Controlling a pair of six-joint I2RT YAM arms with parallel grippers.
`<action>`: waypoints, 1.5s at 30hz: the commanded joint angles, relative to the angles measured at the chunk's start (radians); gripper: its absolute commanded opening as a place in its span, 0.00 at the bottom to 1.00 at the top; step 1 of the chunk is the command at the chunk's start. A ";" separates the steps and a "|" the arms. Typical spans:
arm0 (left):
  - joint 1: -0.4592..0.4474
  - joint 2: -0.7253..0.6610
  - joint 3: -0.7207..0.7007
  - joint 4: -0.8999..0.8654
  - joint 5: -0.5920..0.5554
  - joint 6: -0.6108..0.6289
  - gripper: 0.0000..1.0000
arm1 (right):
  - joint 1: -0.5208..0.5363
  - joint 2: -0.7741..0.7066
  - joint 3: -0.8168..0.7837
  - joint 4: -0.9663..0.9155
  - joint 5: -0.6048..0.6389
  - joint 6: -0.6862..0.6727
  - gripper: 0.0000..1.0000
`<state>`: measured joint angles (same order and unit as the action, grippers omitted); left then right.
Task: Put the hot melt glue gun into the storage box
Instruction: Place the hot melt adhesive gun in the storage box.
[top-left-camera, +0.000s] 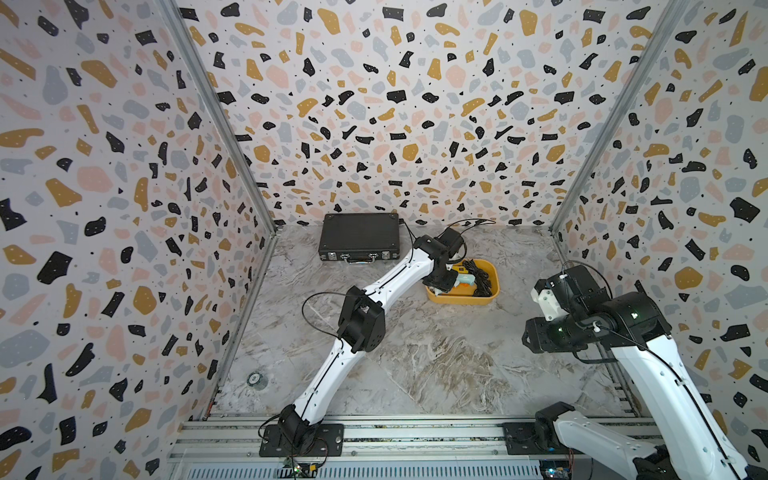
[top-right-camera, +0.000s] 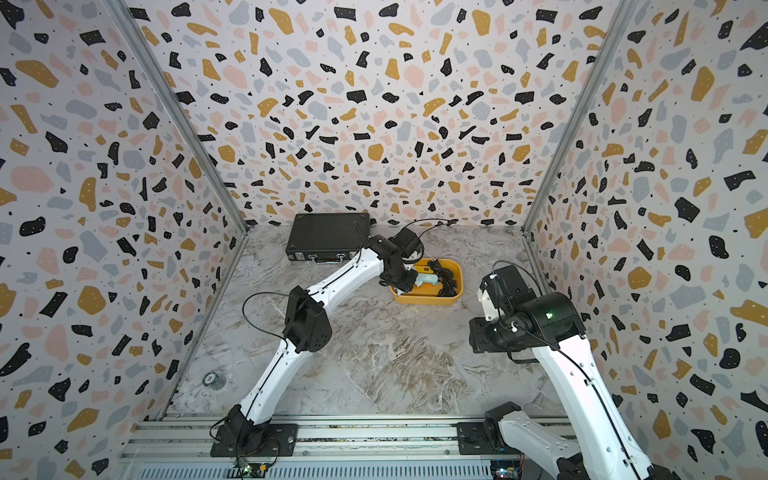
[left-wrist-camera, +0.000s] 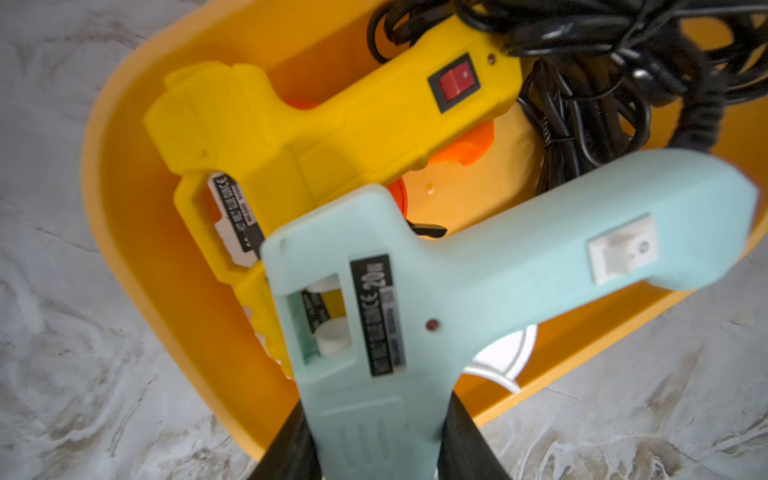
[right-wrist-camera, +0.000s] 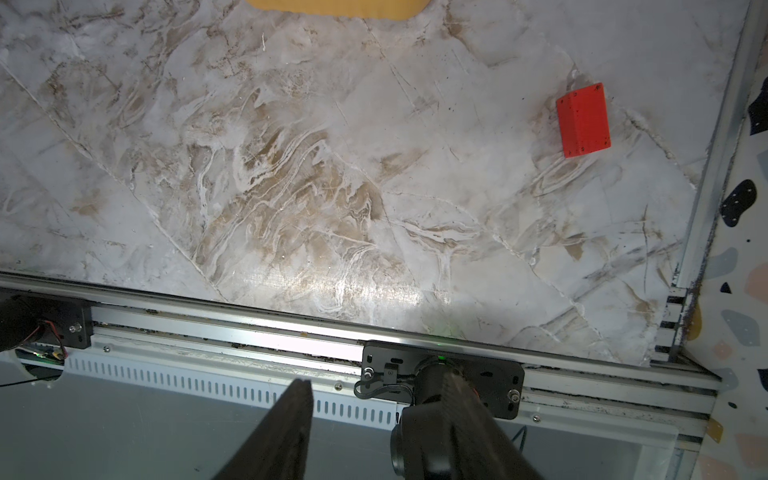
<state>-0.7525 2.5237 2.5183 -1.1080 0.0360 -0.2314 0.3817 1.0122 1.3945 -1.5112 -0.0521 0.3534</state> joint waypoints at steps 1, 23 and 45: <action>-0.002 0.009 0.021 0.042 -0.036 -0.019 0.04 | -0.003 -0.009 -0.018 -0.030 -0.008 -0.012 0.55; -0.037 0.066 0.016 0.116 -0.080 -0.033 0.08 | -0.003 0.023 -0.048 -0.025 0.000 -0.065 0.56; -0.025 -0.018 -0.095 0.083 -0.235 0.044 0.30 | -0.003 0.025 -0.052 -0.023 0.011 -0.067 0.56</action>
<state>-0.8017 2.5416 2.4561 -0.9974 -0.1432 -0.2165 0.3817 1.0416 1.3415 -1.5112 -0.0551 0.2871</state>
